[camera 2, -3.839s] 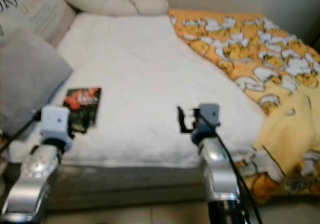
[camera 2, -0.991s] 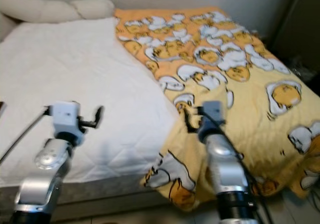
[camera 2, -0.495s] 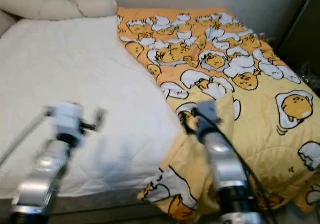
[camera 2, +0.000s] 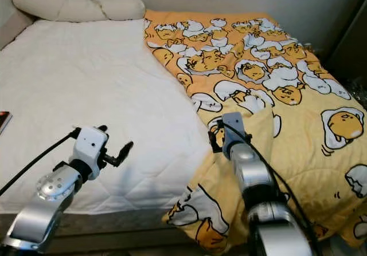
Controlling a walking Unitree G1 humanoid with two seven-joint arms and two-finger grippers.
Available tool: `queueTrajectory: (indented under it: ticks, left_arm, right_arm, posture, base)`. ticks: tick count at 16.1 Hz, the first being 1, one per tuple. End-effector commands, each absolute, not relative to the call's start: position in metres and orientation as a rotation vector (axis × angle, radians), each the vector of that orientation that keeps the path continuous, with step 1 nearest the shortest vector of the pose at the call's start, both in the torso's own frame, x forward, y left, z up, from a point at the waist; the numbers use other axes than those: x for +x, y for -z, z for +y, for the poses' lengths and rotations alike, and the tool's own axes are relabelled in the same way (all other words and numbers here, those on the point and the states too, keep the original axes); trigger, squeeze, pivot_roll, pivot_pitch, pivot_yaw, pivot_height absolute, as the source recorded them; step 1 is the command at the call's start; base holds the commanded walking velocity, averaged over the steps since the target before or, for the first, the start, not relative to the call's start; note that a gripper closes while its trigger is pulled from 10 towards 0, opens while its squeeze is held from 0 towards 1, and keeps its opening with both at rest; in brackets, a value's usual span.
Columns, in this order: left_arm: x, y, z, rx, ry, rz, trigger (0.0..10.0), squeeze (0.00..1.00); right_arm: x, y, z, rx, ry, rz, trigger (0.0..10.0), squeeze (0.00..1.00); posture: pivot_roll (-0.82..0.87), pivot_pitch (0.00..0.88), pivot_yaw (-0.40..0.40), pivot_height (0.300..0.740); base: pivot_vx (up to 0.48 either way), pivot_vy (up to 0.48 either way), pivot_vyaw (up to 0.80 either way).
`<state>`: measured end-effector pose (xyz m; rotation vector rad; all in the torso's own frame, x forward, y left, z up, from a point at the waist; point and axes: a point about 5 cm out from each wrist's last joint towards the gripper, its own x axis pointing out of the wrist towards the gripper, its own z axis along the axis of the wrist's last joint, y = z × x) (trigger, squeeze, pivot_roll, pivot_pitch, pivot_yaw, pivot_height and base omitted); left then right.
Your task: Clean up the room
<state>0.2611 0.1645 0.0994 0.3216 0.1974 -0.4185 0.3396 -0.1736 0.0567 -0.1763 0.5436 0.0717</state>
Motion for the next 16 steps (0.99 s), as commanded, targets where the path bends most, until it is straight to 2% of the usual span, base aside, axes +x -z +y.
queueTrajectory:
  ticks: [1,4,6,8,11,14,15,16]
  left_arm:
    - [0.262,-0.105,0.161,0.335,0.455,0.186,10.0,0.74]
    - [0.254,-0.107,0.164,0.354,0.494,0.204,10.0,0.74]
    - [0.247,-0.107,0.165,0.369,0.520,0.220,10.0,0.74]
    - [0.235,-0.111,0.163,0.403,0.600,0.227,10.0,0.74]
    - [0.227,-0.119,0.165,0.408,0.614,0.229,10.0,0.73]
    - [0.220,-0.123,0.171,0.411,0.597,0.244,10.0,0.74]
    - [0.217,-0.124,0.172,0.413,0.596,0.252,10.0,0.74]
    - [0.214,-0.124,0.173,0.415,0.595,0.258,10.0,0.74]
  right_arm:
    - [0.342,-0.055,-0.176,-0.213,-0.078,0.565,10.0,0.00]
    - [0.343,-0.047,-0.177,-0.225,-0.061,0.647,10.0,0.00]
    - [0.340,-0.042,-0.178,-0.172,-0.043,0.675,10.0,0.00]
    - [0.335,-0.034,-0.184,-0.091,0.021,0.700,10.0,0.00]
    - [0.335,-0.033,-0.183,0.029,0.057,0.683,10.0,0.00]
    - [0.330,-0.027,-0.184,-0.118,0.039,0.727,10.0,0.00]
    - [0.329,-0.026,-0.185,-0.149,0.042,0.736,9.4,0.00]
    - [0.327,-0.024,-0.187,-0.171,0.049,0.748,6.7,0.00]
  posture:
    - [0.11,0.000,-0.002,0.740]
    - [0.15,0.000,-0.003,0.740]
    - [0.17,0.003,-0.002,0.740]
    - [0.22,0.072,-0.002,0.740]
    - [0.26,0.114,-0.007,0.740]
    - [0.29,0.155,-0.011,0.740]
    - [0.30,0.163,-0.011,0.740]
    - [0.30,0.170,-0.012,0.740]
  base:
    - [0.000,0.000,0.00]
    - [0.000,0.000,0.00]
    - [0.000,0.000,0.00]
    - [0.000,0.000,0.00]
    - [0.000,0.000,0.00]
    - [0.000,0.000,0.00]
    - [0.000,0.000,0.00]
    - [0.000,0.000,0.00]
